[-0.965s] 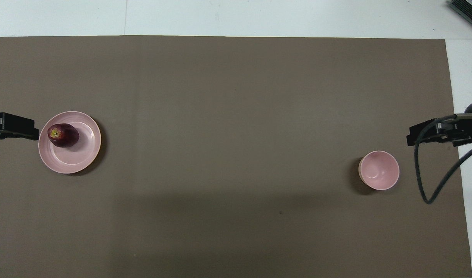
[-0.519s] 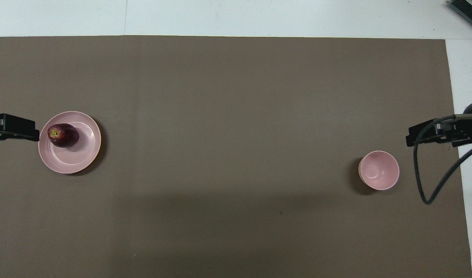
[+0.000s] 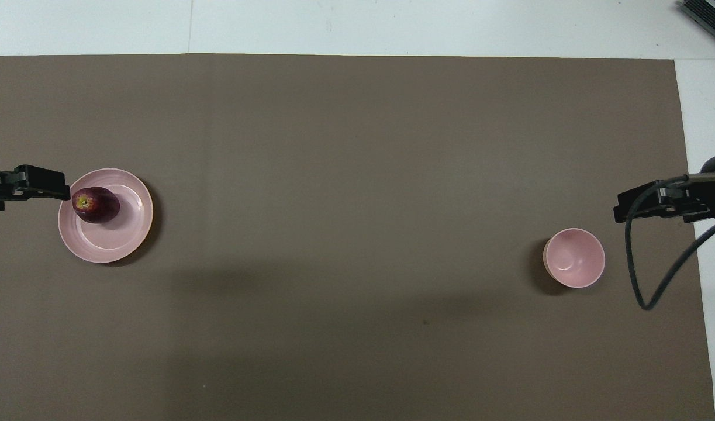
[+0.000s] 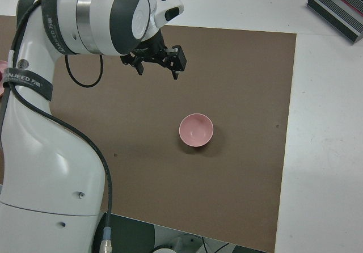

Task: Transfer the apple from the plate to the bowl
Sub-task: 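Reach the left gripper down onto the red apple and grasp it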

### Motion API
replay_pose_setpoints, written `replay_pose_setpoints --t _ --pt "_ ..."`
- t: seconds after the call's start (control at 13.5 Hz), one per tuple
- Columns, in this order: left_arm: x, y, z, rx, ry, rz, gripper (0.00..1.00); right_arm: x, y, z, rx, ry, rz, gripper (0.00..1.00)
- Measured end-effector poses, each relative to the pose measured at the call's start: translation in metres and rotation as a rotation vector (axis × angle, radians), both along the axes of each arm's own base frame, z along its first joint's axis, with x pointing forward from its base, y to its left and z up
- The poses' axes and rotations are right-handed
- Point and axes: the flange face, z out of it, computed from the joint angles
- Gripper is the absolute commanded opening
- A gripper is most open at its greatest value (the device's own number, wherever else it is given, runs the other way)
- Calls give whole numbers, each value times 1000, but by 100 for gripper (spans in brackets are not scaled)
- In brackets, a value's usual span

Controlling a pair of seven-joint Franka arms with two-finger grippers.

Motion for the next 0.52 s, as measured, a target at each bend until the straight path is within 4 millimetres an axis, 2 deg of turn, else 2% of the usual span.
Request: replay_pose_setpoints --t 0.3,0.52 --pt "3 31 -39 4 -8 -9 100 -1 0 0 0 1 0 100" --pt "13 42 -76 6 -30 -5 100 -2 0 0 0 2 0 100"
